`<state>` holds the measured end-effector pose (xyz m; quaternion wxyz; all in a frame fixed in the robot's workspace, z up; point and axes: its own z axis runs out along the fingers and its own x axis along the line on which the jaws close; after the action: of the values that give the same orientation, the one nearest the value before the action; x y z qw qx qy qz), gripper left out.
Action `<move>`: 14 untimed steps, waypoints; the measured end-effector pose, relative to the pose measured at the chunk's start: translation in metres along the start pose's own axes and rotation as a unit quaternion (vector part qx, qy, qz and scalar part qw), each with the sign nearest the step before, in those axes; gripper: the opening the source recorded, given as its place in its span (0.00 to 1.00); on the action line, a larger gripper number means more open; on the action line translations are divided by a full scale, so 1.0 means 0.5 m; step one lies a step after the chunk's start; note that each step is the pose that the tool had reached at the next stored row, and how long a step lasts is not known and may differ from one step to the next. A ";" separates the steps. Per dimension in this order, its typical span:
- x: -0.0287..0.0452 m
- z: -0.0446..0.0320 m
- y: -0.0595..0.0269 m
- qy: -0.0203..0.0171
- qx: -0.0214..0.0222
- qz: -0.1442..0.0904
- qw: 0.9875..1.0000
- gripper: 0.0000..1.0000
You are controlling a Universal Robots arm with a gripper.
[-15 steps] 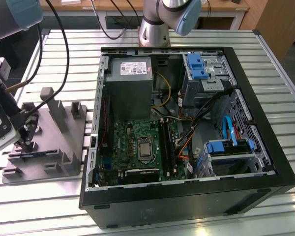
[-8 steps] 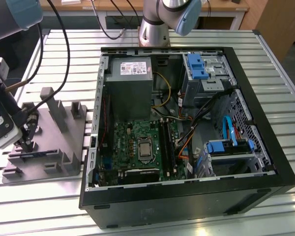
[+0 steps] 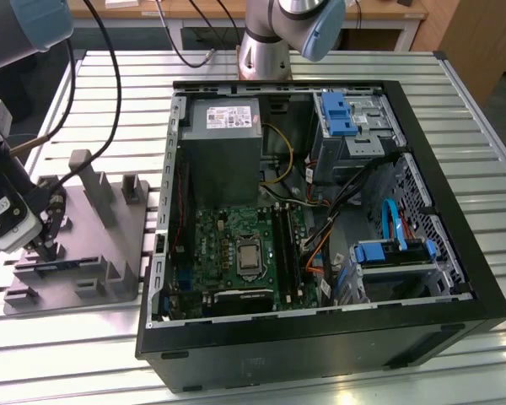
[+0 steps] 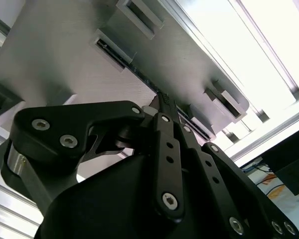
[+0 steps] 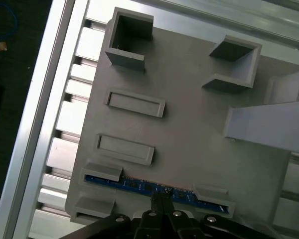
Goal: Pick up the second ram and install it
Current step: 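Pick up the second ram and move it above second insertion slot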
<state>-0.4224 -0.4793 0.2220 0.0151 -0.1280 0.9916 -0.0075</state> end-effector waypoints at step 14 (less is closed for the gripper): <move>0.000 0.000 0.000 -0.001 -0.001 -0.049 0.999 0.10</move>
<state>-0.4224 -0.4792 0.2220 0.0154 -0.1764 0.9842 -0.0068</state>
